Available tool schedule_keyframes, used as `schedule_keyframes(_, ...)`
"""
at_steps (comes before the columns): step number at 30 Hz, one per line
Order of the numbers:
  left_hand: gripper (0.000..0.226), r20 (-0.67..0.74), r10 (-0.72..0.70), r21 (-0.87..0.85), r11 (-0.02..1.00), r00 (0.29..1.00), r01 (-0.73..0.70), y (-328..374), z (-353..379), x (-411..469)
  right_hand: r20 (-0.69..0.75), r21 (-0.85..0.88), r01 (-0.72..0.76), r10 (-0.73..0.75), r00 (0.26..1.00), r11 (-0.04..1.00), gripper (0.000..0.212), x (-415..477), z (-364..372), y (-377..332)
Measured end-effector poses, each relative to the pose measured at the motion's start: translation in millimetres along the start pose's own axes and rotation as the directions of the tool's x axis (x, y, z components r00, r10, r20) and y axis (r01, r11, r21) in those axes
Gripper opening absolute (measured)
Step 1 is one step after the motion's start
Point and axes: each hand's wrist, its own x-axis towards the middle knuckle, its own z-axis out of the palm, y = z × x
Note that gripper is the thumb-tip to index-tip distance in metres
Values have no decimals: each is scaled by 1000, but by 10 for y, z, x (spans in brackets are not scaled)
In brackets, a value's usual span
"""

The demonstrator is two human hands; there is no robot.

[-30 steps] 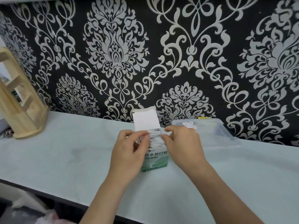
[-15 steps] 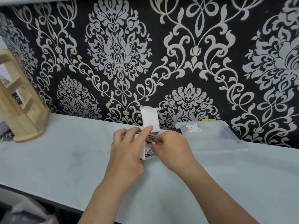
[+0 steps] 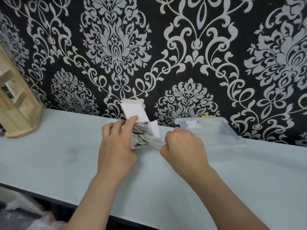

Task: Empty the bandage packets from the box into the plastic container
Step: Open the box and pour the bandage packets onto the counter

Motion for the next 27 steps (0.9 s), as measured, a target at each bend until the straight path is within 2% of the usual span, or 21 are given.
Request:
schedule_keyframes(3,90,-43,-147,0,989,988,147,-105,-2,33,61,-77,-18,23,998,997,34,-62,17,46)
schedule_keyframes(6,81,-169,-226,-12,974,959,228,-172,-45,69,86,-124,-12,23,996,992,36,-92,72,42)
schedule_keyframes(8,80,-254,-276,-171,956,927,238,-171,-113,87,79,-108,23,-15,997,994,23,-84,77,35)
schedule_keyframes(9,81,-253,-334,-321,915,908,247,-137,-164,101,61,-68,34,-30,998,997,25,-63,79,58)
schedule_keyframes(10,82,-203,-386,-502,830,900,242,-89,-231,112,35,26,21,-22,999,999,38,-35,67,100)
schedule_keyframes(11,83,-114,-412,-678,697,904,233,-32,-297,112,29,206,-20,14,999,978,52,-4,32,157)
schedule_keyframes(12,85,-12,-401,-808,543,916,227,19,-349,112,46,426,-54,38,998,903,67,21,-26,223)
schedule_keyframes(13,87,70,-356,-885,408,932,223,59,-380,98,99,621,-87,32,995,779,82,35,-77,296)
schedule_keyframes(14,89,125,-296,-925,310,947,219,73,-397,83,145,740,-105,-5,989,664,95,45,-123,357)
schedule_keyframes(15,91,165,-231,-947,233,959,219,87,-399,73,173,787,-107,-51,984,607,105,50,-151,410)
schedule_keyframes(17,90,244,-88,-966,64,966,250,132,-394,60,184,834,-83,-133,974,545,109,51,-203,458)
schedule_keyframes(19,86,320,15,-944,-77,947,320,203,-382,63,164,886,-70,-170,972,458,97,67,-241,456)
schedule_keyframes(20,83,346,21,-932,-103,938,346,238,-368,77,139,901,-55,-166,976,431,86,69,-263,459)
schedule_keyframes(21,80,360,-16,-931,-70,933,358,254,-360,77,124,901,-47,-152,981,432,78,68,-249,457)
schedule_keyframes(22,75,348,-77,-934,55,934,352,268,-346,80,112,886,-42,-127,985,461,74,64,-240,461)
schedule_keyframes(24,58,233,-177,-834,469,956,290,304,-335,77,91,794,-18,-90,992,607,73,39,-195,484)
schedule_keyframes(25,51,189,-167,-722,645,968,252,341,-345,77,74,714,12,-92,993,700,72,30,-161,504)
schedule_keyframes(26,46,183,-148,-633,739,972,232,360,-346,82,55,630,43,-100,993,775,72,17,-132,515)
schedule_keyframes(27,40,212,-141,-615,750,967,244,367,-341,87,40,564,63,-104,994,824,71,5,-113,525)
